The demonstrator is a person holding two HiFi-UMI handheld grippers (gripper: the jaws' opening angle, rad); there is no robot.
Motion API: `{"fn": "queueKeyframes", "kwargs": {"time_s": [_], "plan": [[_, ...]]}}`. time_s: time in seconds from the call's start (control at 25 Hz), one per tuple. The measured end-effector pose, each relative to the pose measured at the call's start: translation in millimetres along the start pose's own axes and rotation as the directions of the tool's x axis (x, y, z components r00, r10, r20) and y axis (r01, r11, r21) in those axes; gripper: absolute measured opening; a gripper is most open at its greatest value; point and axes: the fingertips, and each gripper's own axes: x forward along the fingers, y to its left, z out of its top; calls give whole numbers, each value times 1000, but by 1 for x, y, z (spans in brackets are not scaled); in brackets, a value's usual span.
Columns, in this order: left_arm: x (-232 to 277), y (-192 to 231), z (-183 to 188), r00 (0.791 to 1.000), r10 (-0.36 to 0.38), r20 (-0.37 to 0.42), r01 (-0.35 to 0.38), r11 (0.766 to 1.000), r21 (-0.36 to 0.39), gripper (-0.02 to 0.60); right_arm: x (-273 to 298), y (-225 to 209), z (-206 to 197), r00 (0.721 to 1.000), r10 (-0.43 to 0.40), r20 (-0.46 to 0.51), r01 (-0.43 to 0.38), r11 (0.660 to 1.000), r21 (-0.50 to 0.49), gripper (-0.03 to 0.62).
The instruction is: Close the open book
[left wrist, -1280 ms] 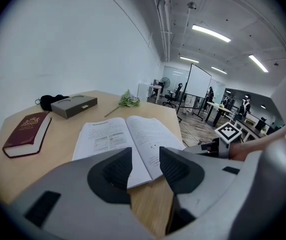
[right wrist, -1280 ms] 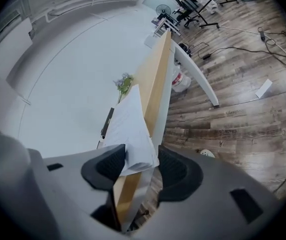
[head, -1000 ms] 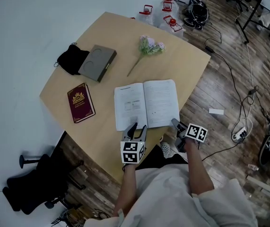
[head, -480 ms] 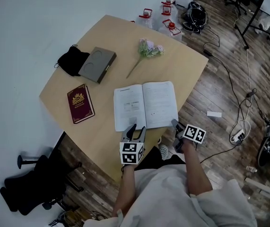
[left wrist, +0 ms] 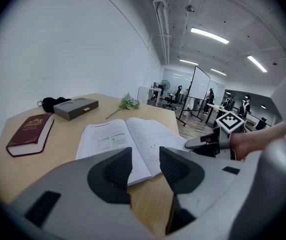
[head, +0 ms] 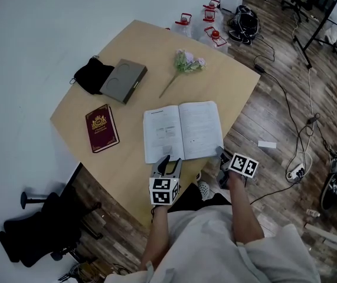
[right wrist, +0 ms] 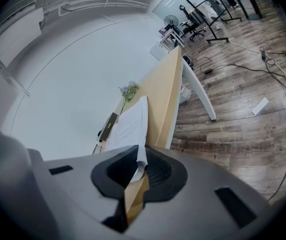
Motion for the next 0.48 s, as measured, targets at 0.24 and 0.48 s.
{"fn": "queueKeyframes", "kwargs": {"time_s": [0.24, 0.48], "plan": [[-5, 1, -3, 1000, 6, 6, -6, 1000, -13, 175, -5, 12, 6, 1000, 5, 6, -5, 1000, -19, 40], [-11, 6, -4, 1000, 25, 17, -25, 999, -28, 176, -8, 28, 15, 1000, 12, 9, -12, 997, -73, 40]]}}
